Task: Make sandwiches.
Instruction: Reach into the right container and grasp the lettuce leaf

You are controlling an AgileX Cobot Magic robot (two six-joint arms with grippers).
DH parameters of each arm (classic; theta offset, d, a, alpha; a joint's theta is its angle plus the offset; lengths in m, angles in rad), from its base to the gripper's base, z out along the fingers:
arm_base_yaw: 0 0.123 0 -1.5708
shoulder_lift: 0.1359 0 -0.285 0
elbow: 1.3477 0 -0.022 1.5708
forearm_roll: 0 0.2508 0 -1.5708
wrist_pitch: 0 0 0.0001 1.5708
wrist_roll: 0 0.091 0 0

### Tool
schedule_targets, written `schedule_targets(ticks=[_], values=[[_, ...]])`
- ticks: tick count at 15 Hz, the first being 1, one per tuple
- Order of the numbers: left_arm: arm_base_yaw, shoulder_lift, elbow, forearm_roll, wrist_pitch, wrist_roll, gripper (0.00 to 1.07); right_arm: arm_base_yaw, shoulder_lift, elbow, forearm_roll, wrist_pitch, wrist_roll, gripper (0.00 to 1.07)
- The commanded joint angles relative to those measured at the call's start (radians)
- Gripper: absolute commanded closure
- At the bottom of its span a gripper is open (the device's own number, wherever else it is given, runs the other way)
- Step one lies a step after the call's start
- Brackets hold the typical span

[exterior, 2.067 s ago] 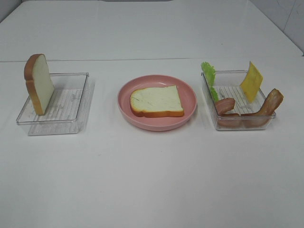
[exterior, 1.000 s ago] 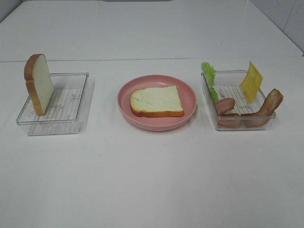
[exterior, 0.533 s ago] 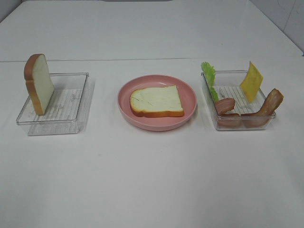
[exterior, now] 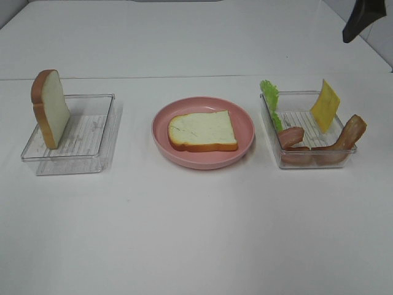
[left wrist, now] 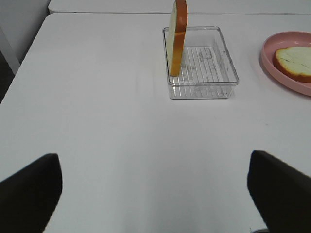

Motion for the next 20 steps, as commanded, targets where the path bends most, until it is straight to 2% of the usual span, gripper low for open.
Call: schedule_targets(ticks=[1,3,6,9,15,20], values=[[-0.004,-0.019,0.0,-0.001,-0.011,-0.009,0.11,0.067,0.183,-0.166,-0.023,0.031,0.029,0.11],[-0.004,-0.019,0.0,-0.001,-0.011,-0.009,0.11,0.123,0.266,-0.254,-0.036,0.039,0.059,0.11],[-0.004,-0.019,0.0,-0.001,-0.011,-0.009,0.11,0.207,0.484,-0.48,-0.036,0.09,0.084,0.11],[-0.004,-0.019,0.0,-0.001,-0.011,-0.009,0.11,0.218,0.593,-0.574,-0.024,0.094,0.099,0.11],[-0.004,-0.019,0.0,-0.001,-0.011,-0.009,0.11,0.216,0.724,-0.595,-0.057,0.073,0.081,0.11],[-0.004,-0.019,0.0,-0.001,-0.011,-0.009,0.11,0.216,0.756,-0.595,-0.051,0.048,0.068,0.12]])
